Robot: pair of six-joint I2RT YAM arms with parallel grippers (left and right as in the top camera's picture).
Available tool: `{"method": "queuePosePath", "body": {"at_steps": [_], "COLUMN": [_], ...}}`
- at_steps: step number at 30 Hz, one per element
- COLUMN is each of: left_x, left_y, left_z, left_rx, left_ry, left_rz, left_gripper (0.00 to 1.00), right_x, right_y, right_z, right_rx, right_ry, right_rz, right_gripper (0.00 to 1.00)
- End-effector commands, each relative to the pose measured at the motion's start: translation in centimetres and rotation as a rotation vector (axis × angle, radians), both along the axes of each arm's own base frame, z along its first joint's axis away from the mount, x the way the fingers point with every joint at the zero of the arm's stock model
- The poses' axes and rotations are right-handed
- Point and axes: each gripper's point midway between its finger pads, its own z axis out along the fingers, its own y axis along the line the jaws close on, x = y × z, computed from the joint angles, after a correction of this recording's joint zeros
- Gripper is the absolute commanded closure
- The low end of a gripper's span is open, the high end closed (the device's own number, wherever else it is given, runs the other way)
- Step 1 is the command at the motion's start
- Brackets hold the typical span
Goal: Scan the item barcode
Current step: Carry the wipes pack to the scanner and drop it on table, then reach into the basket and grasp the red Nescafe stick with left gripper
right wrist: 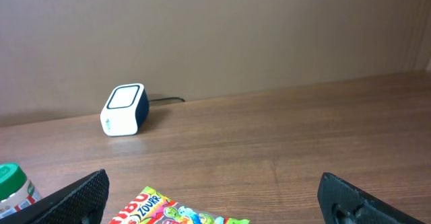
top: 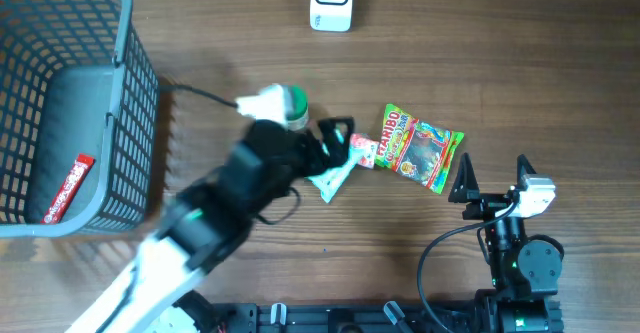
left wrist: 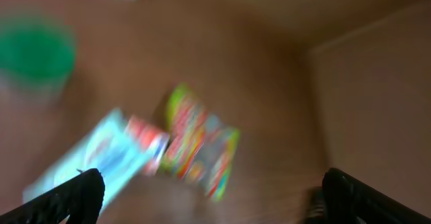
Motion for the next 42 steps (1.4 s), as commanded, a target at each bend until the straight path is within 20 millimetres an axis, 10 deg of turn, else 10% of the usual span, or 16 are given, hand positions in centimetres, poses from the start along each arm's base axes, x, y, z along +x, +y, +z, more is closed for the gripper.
{"method": "queuePosePath", "body": {"at_steps": [1,9,20,32,42], "left_x": [1.3,-0.7,0.2,0.5,-1.6], "left_y": [8.1,28.6,43.3,46.6,48.1], "left_z": [8.7,11.8,2.9,-16.3,-21.6], "left_rx": [0.165,0.164,-0.246,-0.497,-0.418], "left_ry": [-0.32,-0.323,0.014,0.669,0.821], "left_rz": [0.206,0.984,1.295,1.485,1.639], "left_gripper": [0.0,0.0,0.0,0.16,0.2], "right_x": [0.0,0.0,0.0,0.0,0.0], "right_y": [-0.2,-0.2,-0.2,-0.2,-0.2], "right_z": [0.1,0.1,0.1,0.1,0.1], "right_rx": [-0.014,-0.014,-0.014,-0.014,-0.014], "right_ry": [-0.007,-0.007,-0.007,-0.007,-0.007], "right_rz": [-0.009,-0.009,-0.009,-0.009,-0.009], "right_gripper": [0.0,0.0,0.0,0.0,0.0]}}
